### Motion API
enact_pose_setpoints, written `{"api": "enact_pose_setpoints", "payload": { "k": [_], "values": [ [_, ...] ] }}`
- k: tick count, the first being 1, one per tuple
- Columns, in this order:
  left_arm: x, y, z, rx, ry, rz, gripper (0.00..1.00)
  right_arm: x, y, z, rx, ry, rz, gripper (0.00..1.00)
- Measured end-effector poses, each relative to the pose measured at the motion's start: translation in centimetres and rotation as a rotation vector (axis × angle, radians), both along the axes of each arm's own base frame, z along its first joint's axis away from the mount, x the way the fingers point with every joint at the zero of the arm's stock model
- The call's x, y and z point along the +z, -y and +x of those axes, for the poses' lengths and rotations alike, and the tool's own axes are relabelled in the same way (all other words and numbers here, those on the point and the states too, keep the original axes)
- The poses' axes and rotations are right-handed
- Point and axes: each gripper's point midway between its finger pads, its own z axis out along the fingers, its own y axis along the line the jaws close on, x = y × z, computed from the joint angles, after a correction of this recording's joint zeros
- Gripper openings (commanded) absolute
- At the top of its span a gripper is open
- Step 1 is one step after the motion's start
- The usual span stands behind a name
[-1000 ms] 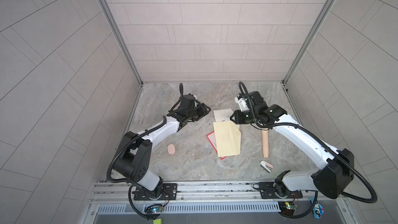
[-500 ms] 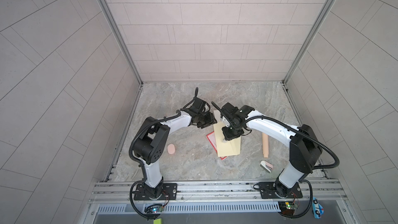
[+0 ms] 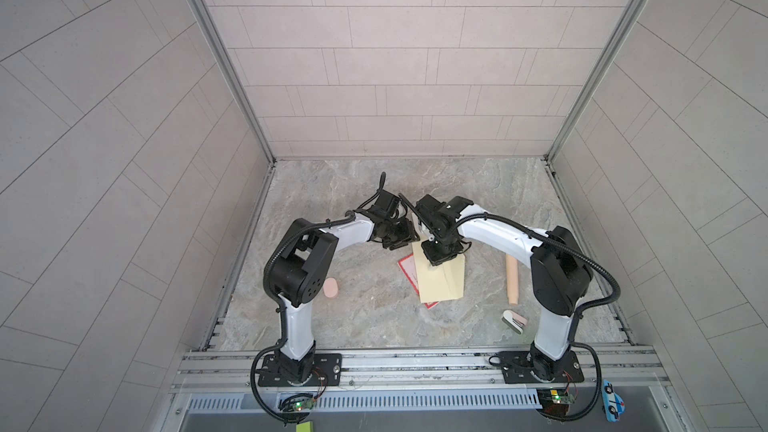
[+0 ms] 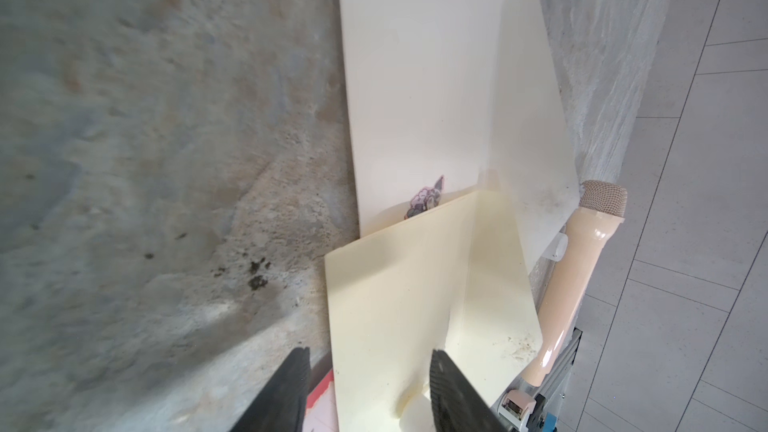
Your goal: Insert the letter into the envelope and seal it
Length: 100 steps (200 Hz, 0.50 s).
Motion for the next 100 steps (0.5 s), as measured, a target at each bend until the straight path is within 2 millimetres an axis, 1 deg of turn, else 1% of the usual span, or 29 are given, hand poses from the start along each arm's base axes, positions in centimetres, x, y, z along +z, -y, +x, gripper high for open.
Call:
{"api": "enact_pose_setpoints", "payload": {
  "k": [33, 62, 87, 100],
  "values": [
    [-0.5, 0.3, -0.3, -0.011, -0.016, -0.002, 0.53, -0.2, 0.1, 0.6, 0.009, 0.011, -0.027, 0.0],
    [-1.2, 0.4, -0.5, -0.02, -0.038, -0.005, 0.52, -0.7, 0.1, 0.7, 0.011, 0.003, -0.035, 0.0],
    [-1.6, 1.0, -0.6, -0.04, -0.05, -0.027, 0.52, -0.7, 0.1, 0.8, 0.002, -0.003, -0.021, 0.0],
    [-1.5, 1.5, -0.5, -0.053, -0.045, -0.052, 0.5, -0.8, 0.2, 0.9, -0.006, -0.009, -0.008, 0.0]
  ]
}}
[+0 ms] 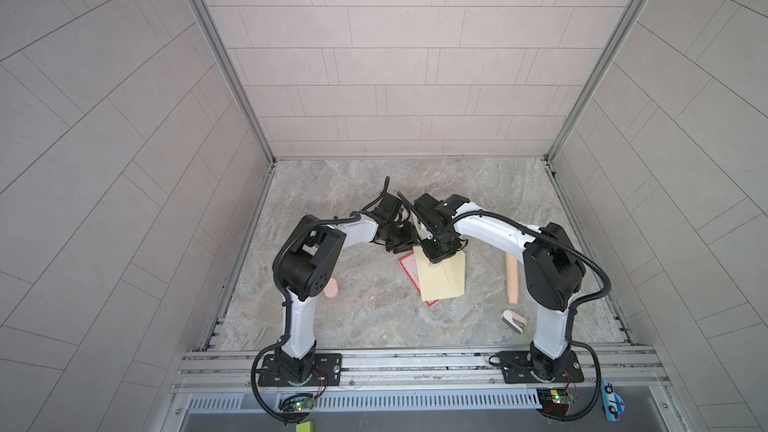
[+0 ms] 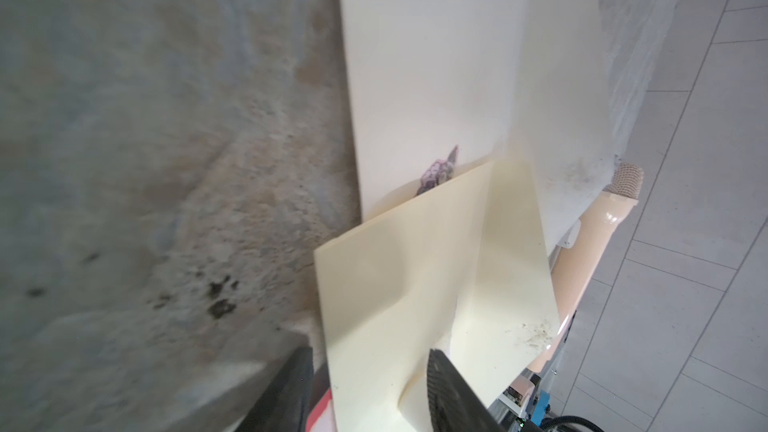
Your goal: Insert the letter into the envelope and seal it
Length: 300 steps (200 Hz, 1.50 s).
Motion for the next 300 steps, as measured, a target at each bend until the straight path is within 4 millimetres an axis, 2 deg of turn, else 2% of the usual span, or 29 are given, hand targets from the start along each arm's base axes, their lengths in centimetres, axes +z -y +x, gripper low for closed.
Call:
{"api": "enact_pose_setpoints", "payload": {
  "k": [22, 55, 81, 152, 248, 300],
  "values": [
    [-0.1, 0.6, 0.2, -0.01, 0.003, -0.029, 0.42, 0.0, 0.0, 0.1, -0.01, -0.002, 0.014, 0.0],
    [-0.5, 0.9, 0.5, -0.012, 0.013, -0.041, 0.14, 0.0, 0.0, 0.1, -0.011, 0.002, 0.016, 0.0],
    [-0.7, 0.9, 0.6, -0.009, 0.019, -0.036, 0.0, 0.0, 0.1, 0.3, -0.014, 0.008, 0.012, 0.0],
    [-1.0, 0.9, 0.8, -0.012, 0.042, -0.014, 0.0, -0.1, 0.3, 0.4, -0.026, 0.058, -0.035, 0.0],
    [-1.1, 0.8, 0.5, -0.069, 0.075, 0.029, 0.0, -0.1, 2.6, 2.0, -0.102, 0.069, -0.052, 0.0],
    [-1.1, 0.6, 0.6, -0.076, 0.084, 0.049, 0.0, -0.1, 3.0, 2.2, -0.111, 0.072, -0.059, 0.0]
  ]
}}
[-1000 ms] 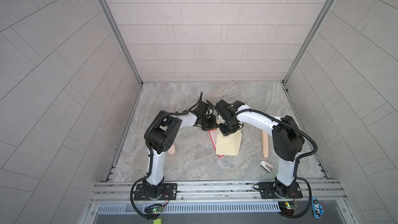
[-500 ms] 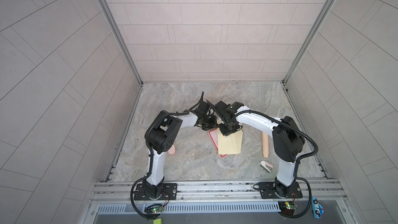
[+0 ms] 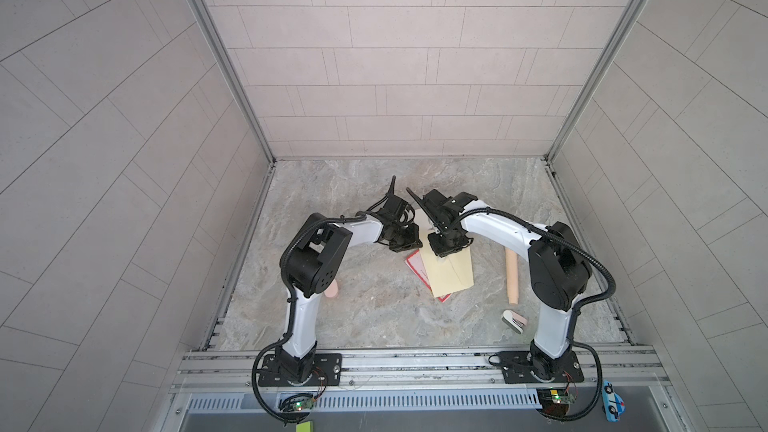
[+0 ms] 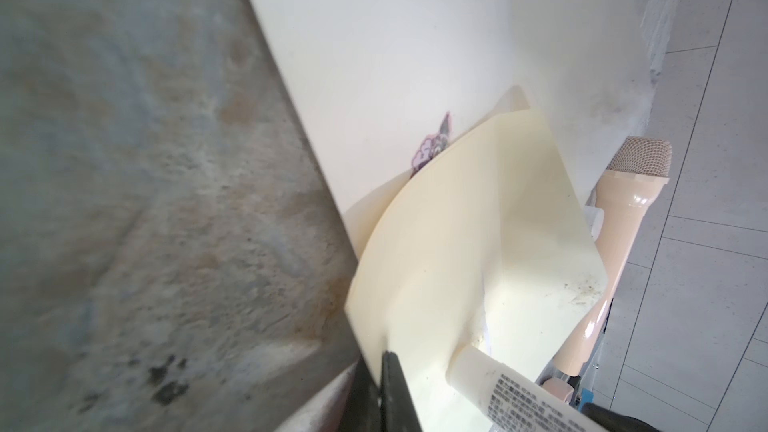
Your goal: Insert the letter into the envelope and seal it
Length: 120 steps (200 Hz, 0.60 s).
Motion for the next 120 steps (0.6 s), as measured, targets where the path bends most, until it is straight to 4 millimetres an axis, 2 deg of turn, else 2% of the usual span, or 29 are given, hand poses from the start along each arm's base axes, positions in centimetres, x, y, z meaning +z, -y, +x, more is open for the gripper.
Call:
{"api": "enact_pose_setpoints", "payload": {
  "k": [78, 99, 120],
  "values": [
    [-0.1, 0.2, -0.2, -0.01, 0.009, 0.011, 0.0, 0.3, 0.2, 0.1, 0.001, 0.021, 0.005, 0.0],
    [-0.2, 0.3, -0.3, -0.01, 0.013, 0.021, 0.0, 1.1, 0.2, 0.2, -0.002, 0.038, 0.03, 0.0],
    [-0.2, 0.5, -0.6, -0.021, 0.015, 0.027, 0.0, 2.7, -0.1, 0.6, -0.003, 0.072, 0.058, 0.0]
  ]
}}
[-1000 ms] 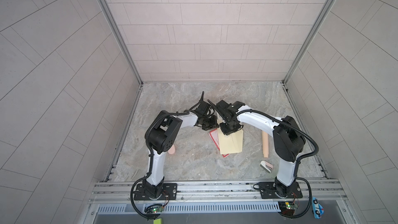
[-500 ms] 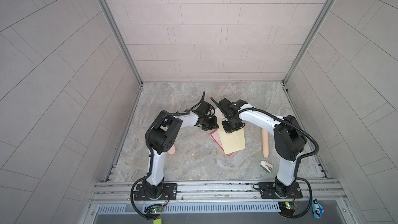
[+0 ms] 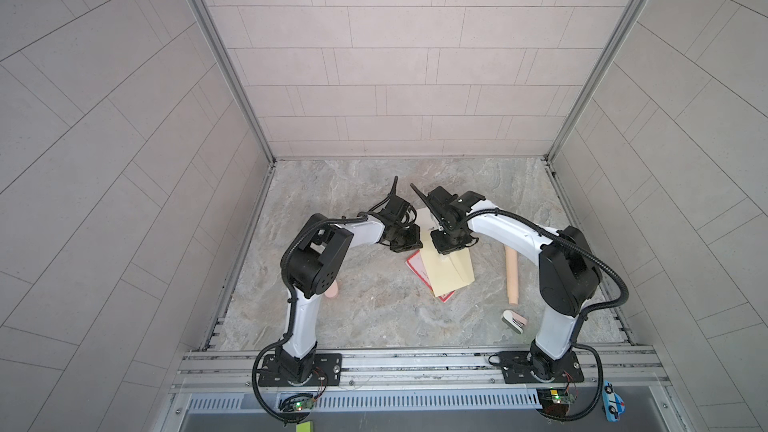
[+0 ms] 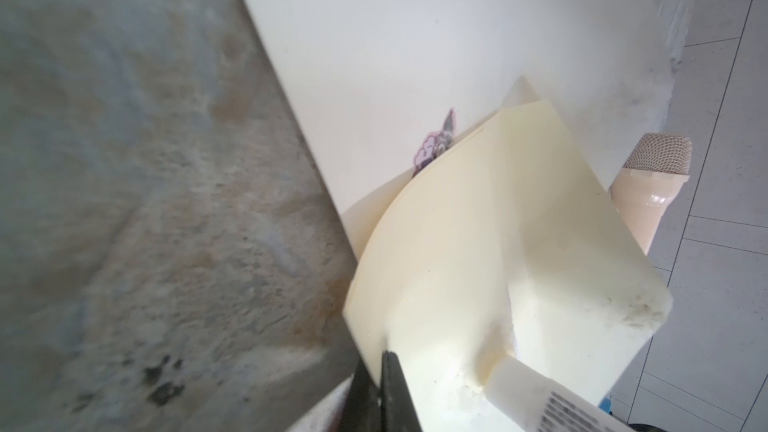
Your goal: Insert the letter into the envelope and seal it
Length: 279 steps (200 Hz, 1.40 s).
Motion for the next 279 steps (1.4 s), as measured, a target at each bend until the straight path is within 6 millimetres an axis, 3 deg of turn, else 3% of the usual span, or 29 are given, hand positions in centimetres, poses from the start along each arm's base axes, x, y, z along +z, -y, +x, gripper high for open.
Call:
{"api": "enact_pose_setpoints", "payload": {
  "k": [18, 41, 173, 279],
  "values": [
    [0.1, 0.4, -0.4, -0.015, 0.0, 0.004, 0.0, 1.4, -0.6, 0.8, -0.001, 0.034, 0.034, 0.0],
    [0.2, 0.7, -0.7, -0.026, 0.0, 0.007, 0.0, 1.8, -0.9, 1.0, 0.001, 0.039, 0.046, 0.0],
    [0.3, 0.7, -0.7, -0.027, -0.004, 0.016, 0.0, -2.7, -0.7, -1.5, 0.025, -0.13, -0.02, 0.0],
    [0.1, 0.4, -0.4, -0.035, 0.021, 0.039, 0.0, -2.9, 1.0, -1.6, -0.007, -0.116, -0.026, 0.0]
  ]
}}
